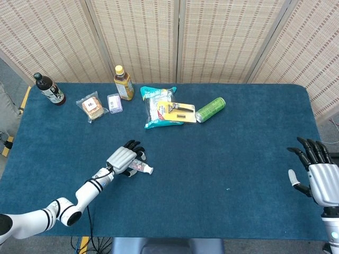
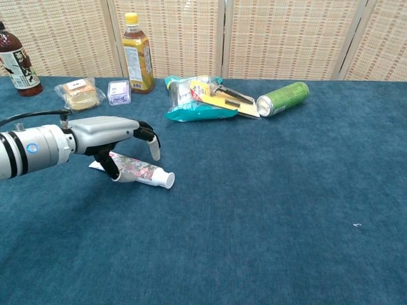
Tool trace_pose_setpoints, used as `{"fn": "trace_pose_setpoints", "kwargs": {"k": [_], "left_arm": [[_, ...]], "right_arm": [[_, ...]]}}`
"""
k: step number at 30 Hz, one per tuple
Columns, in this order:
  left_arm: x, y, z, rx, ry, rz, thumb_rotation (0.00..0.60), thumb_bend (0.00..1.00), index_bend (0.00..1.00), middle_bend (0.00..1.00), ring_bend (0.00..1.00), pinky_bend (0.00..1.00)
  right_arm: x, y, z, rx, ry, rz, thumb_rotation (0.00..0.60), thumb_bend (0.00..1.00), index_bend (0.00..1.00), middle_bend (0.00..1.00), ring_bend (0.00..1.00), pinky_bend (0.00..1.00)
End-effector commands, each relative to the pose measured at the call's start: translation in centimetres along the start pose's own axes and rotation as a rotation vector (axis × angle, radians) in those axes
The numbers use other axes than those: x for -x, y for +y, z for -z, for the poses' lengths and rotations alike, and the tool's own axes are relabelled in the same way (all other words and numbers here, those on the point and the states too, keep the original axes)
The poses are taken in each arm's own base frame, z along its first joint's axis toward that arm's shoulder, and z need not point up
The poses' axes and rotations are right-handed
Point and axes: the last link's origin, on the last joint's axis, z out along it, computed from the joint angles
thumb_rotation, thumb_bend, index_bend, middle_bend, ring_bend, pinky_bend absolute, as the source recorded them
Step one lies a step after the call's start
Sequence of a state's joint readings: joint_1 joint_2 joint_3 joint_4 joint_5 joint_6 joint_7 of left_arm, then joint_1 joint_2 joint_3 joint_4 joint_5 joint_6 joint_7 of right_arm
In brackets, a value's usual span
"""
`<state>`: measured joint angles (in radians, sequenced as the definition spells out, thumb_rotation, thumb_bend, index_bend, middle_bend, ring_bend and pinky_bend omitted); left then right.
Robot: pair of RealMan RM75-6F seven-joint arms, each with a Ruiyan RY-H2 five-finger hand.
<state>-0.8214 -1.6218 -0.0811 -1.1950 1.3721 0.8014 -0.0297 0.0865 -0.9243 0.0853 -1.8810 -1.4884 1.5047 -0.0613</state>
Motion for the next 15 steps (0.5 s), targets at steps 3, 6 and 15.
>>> {"fn": "trace_pose_setpoints", "kwargs": {"k": [3, 6, 15], "left_arm": [[0.31, -0.01, -0.28, -0.005, -0.003, -0.001, 0.600, 0.26, 0.36, 0.19, 0.01, 0.00], [0.48, -0.06, -0.43, -0.008, -0.005, -0.005, 0.600, 0.26, 0.37, 0.19, 0.01, 0.00], [0.82, -0.38, -0.83, -0.023, -0.013, 0.007, 0.600, 0.26, 0.41, 0.21, 0.01, 0.00]], "right_arm": [[0.03, 0.03, -0.02, 0.000, -0.002, 0.000, 0.600, 0.36, 0.25, 0.11, 0.00, 0.00], [0.08, 0.08, -0.02, 0.002, -0.003, 0.001, 0.600, 0.36, 0.25, 0.11, 0.00, 0.00], [0.13, 0.20, -0.09, 0.007, -0.007, 0.003, 0.600, 0.36, 0.25, 0.11, 0.00, 0.00]]}}
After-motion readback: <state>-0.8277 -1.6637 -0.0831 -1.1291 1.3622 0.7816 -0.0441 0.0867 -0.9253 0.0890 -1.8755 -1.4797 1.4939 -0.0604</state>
